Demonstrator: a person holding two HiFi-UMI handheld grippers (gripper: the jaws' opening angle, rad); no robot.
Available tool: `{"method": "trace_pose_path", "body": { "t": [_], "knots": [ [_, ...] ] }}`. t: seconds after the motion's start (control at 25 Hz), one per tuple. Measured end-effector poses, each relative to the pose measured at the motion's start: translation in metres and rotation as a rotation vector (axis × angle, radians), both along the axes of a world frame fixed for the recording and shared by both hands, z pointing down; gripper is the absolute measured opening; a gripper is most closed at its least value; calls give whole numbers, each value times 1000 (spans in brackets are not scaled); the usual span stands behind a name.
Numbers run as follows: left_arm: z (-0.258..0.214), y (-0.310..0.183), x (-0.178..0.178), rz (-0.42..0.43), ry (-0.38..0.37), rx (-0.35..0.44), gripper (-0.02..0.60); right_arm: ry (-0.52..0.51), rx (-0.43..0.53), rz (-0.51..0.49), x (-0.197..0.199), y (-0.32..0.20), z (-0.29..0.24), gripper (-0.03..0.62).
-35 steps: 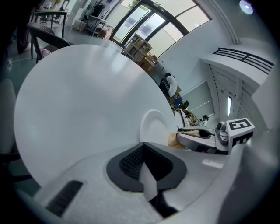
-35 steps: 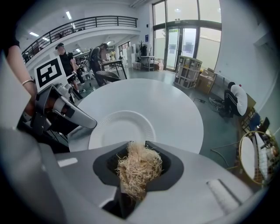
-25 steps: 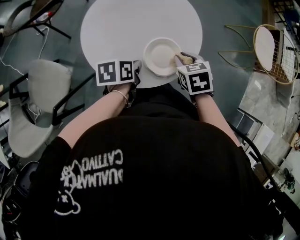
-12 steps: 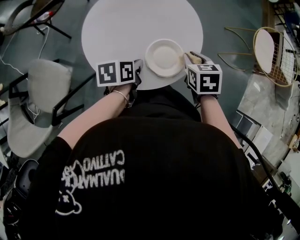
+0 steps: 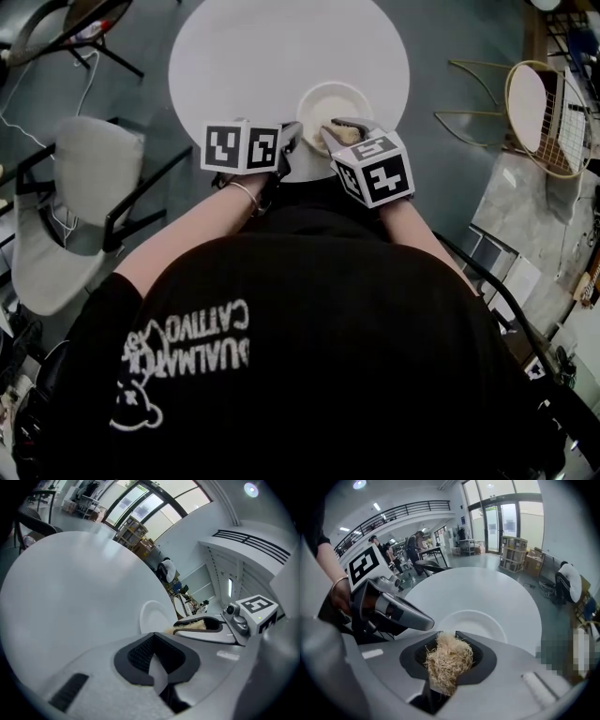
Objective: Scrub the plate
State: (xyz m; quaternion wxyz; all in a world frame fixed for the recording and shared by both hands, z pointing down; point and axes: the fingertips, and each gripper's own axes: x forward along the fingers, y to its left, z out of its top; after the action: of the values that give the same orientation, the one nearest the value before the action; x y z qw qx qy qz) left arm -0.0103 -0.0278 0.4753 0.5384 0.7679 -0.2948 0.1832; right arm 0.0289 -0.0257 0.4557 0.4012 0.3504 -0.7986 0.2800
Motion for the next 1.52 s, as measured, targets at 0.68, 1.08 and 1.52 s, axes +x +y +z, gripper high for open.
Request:
{"method": "trace_pose_path", "body": {
  "t": [0.68,1.08,1.52],
  "knots": [
    [0,2,5,52,-21,14,0,110,-6,100,41,-4,10,87],
    [3,4,10,61,-33,8,0,121,-5,187,68,-12,11,87],
    [6,7,8,50,-39,4,0,122,8,271,93,-19,10,87]
  ]
}}
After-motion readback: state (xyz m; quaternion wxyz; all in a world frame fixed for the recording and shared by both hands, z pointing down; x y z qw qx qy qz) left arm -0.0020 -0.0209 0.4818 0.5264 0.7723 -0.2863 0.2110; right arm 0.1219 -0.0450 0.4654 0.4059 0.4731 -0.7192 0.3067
